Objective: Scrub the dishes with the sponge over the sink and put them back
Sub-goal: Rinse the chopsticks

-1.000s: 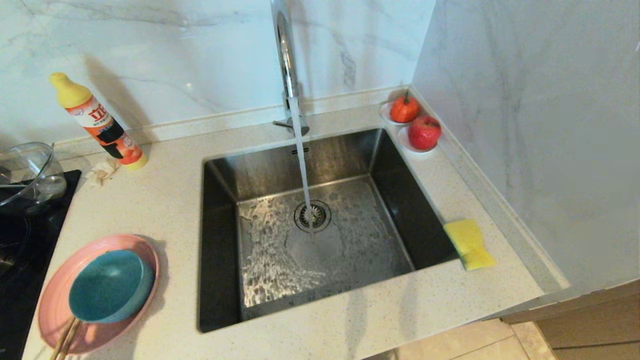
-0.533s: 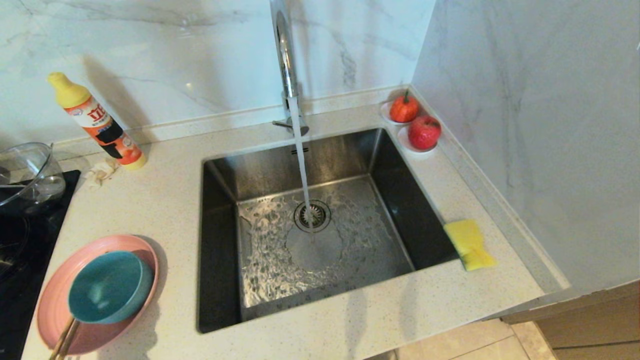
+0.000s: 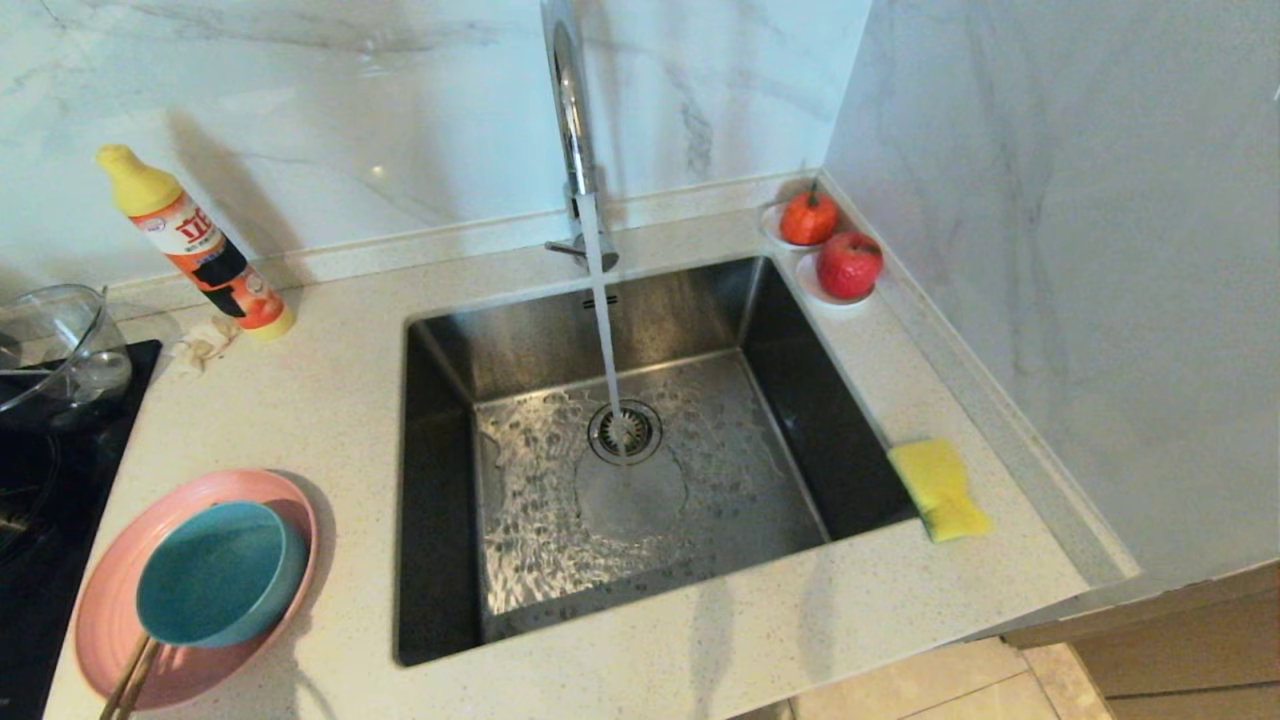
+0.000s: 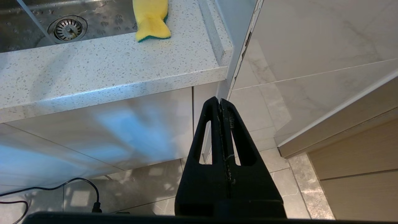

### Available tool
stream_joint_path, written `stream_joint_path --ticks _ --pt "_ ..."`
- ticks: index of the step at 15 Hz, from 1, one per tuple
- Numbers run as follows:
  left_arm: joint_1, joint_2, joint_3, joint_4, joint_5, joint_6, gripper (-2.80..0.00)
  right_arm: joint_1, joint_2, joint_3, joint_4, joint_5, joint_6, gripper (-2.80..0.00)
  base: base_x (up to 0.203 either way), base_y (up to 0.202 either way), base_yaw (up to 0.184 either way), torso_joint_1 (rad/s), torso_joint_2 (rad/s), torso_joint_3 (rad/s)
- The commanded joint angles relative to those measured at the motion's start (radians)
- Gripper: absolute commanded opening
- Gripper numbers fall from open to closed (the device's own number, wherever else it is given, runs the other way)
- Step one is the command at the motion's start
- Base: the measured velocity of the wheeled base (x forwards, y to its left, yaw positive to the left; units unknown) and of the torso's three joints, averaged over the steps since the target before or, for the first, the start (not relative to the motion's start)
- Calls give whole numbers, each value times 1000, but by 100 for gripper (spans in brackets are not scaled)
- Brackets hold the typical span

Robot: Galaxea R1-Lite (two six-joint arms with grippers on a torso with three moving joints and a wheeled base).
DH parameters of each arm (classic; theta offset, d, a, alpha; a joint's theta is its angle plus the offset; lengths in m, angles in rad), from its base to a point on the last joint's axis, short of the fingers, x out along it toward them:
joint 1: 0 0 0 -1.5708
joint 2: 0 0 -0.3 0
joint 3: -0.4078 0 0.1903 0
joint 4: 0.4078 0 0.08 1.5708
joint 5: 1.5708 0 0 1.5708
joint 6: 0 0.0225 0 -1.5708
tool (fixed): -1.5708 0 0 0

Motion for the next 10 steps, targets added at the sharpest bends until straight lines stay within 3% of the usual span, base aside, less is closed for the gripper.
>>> stream_joint_path --ticks 1,7,10 --pt "36 119 6 -21 4 2 0 0 0 0 -1 0 0 -280 0 0 0 0 0 0" --pt "100 292 9 -164 46 16 0 0 0 0 -1 0 0 -280 0 0 0 0 0 0" --pt "118 349 -3 -177 53 17 0 0 0 0 -1 0 0 -280 0 0 0 0 0 0"
